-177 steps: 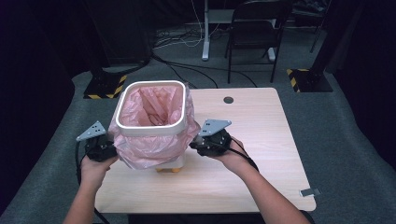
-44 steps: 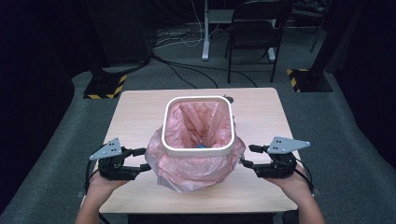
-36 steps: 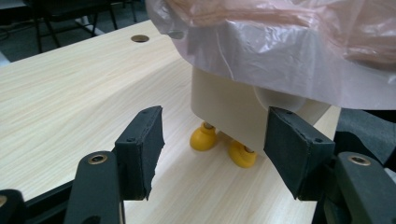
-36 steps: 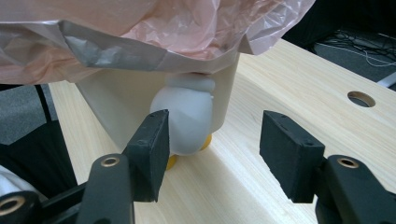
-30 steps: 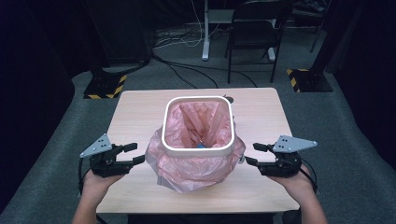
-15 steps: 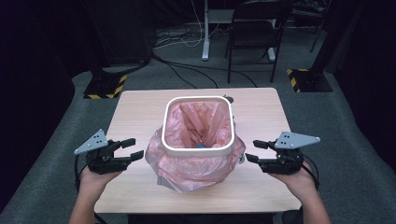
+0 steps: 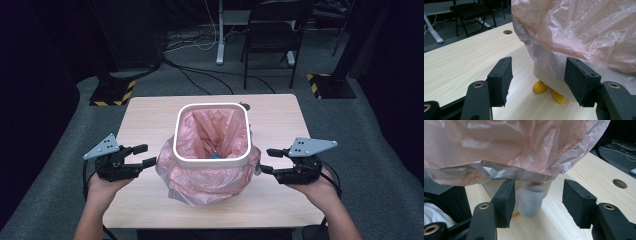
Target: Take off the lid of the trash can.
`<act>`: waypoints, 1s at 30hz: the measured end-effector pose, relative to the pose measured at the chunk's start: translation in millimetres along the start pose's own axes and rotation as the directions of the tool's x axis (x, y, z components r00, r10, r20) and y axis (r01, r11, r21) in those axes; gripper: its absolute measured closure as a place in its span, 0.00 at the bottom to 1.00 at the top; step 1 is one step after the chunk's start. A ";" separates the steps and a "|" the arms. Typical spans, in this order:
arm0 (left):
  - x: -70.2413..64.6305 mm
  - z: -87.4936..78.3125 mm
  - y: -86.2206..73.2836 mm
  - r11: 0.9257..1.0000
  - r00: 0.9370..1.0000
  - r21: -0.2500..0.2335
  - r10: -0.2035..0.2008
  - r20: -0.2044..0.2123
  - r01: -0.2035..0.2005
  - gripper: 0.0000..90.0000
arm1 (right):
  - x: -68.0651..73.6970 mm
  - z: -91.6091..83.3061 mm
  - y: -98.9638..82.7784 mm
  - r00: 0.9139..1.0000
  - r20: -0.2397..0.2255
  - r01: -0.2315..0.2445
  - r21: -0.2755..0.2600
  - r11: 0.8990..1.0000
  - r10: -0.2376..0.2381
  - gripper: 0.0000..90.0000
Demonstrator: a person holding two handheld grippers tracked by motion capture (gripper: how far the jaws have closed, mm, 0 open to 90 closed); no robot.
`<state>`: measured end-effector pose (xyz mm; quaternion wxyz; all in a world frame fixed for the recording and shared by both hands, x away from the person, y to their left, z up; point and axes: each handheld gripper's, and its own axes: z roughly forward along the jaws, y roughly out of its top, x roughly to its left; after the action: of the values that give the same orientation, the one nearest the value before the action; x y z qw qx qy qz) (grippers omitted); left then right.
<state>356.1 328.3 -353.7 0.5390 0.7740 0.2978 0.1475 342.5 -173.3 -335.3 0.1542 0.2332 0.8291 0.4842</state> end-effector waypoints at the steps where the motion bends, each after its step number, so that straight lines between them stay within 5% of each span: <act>1: 0.5 -0.6 1.5 1.000 1.000 0.003 0.001 0.001 -0.001 0.44 | -0.2 -1.2 0.9 1.000 0.003 -0.002 -0.001 1.000 0.002 0.49; 12: 3.0 -7.1 23.6 1.000 1.000 -0.008 -0.014 0.012 0.014 0.43 | -4.5 -18.0 14.2 1.000 -0.006 -0.007 -0.038 0.999 0.007 0.54; 30: -0.3 0.1 62.7 1.000 0.996 0.003 0.020 0.086 -0.020 0.40 | 2.7 -29.9 40.1 0.994 -0.101 0.030 -0.060 0.998 -0.036 0.55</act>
<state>374.9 312.9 -295.8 0.5484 0.7835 0.2670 0.1188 335.4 -176.8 -285.9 0.1265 0.1900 0.8251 0.5169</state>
